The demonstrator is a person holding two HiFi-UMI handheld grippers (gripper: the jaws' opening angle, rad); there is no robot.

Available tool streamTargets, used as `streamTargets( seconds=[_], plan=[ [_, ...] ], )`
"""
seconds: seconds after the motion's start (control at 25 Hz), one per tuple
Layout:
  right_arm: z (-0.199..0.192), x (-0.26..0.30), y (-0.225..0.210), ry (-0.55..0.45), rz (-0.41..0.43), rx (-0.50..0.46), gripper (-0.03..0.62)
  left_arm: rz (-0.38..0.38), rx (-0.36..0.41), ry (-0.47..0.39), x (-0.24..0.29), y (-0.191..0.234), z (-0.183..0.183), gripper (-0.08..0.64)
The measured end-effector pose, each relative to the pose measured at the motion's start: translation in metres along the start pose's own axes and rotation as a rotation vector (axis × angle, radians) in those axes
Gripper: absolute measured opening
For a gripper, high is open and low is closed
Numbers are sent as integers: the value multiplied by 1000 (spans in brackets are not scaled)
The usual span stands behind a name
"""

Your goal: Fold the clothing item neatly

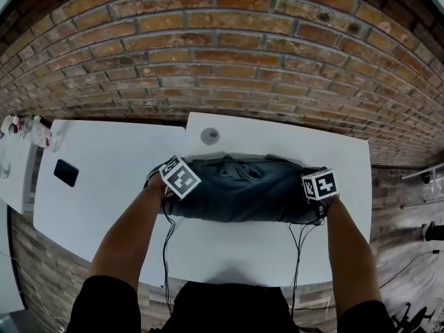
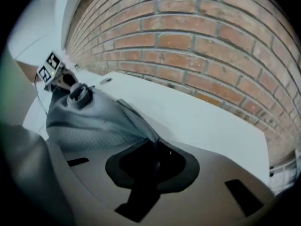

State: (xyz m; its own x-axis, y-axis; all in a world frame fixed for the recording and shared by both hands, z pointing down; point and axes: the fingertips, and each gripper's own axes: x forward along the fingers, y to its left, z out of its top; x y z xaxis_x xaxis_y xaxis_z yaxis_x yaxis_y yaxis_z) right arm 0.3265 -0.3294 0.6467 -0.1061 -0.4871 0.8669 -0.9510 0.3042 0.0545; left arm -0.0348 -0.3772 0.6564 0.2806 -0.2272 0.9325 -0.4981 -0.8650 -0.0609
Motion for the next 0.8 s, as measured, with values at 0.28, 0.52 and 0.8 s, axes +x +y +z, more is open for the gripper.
streamTargets(
  seconds=[0.28, 0.52, 0.8],
  plan=[
    [-6, -12, -24, -72, -31, 120, 233, 82, -175, -141, -6, 34, -1, 303],
    [1, -110, -70, -396, -161, 289, 396, 167, -461, -426, -83, 93, -31, 425],
    [4, -261, 27, -869, -161, 491, -3, 272, -494, -778, -201, 42, -57, -5]
  ],
)
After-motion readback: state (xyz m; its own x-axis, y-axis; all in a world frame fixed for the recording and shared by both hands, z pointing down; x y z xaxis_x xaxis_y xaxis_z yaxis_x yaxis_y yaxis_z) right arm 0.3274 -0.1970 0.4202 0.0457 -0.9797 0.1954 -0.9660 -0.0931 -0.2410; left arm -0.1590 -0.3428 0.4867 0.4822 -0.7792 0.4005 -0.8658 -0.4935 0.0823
